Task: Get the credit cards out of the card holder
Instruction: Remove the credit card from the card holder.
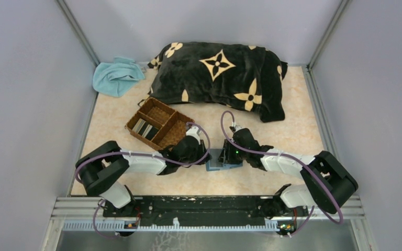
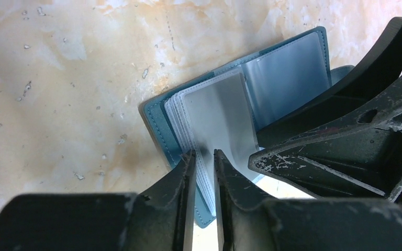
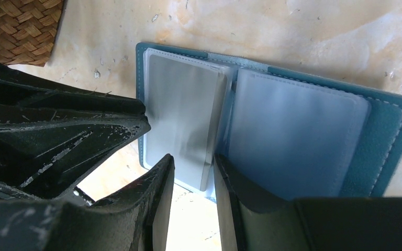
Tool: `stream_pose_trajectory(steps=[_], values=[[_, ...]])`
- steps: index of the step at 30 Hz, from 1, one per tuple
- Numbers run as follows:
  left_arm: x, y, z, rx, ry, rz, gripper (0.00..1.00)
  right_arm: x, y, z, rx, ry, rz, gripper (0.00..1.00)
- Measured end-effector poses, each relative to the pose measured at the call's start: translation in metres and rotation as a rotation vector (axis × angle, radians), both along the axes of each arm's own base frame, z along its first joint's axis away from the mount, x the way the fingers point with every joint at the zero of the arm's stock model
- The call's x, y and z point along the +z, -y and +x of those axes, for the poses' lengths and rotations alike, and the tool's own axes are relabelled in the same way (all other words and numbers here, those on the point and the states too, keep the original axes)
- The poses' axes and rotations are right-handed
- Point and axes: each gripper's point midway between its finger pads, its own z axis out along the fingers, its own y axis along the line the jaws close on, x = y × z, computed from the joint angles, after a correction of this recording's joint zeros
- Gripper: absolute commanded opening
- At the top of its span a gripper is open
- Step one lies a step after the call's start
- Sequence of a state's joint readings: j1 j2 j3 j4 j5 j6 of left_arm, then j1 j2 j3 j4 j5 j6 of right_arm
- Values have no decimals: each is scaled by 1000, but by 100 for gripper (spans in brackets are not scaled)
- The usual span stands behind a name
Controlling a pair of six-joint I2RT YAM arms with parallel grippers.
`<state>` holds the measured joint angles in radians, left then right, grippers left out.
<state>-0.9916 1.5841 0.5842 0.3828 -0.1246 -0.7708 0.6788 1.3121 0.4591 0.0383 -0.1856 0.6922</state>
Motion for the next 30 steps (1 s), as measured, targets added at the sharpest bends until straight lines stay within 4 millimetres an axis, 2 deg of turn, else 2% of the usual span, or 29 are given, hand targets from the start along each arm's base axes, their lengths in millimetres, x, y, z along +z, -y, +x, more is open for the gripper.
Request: stream_pose_trajectory(steps=[15, 24, 27, 30], values=[[3, 8, 4, -13, -1, -37, 24, 0, 0, 0, 0, 4, 7, 35], [18, 22, 3, -51, -10, -98, 21, 0, -1, 0, -2, 5, 11, 35], [21, 24, 3, -58, -14, -110, 18, 0, -1, 0, -3, 5, 14, 35], [21, 24, 2, -59, -16, -112, 6, 0, -1, 0, -3, 6, 15, 35]])
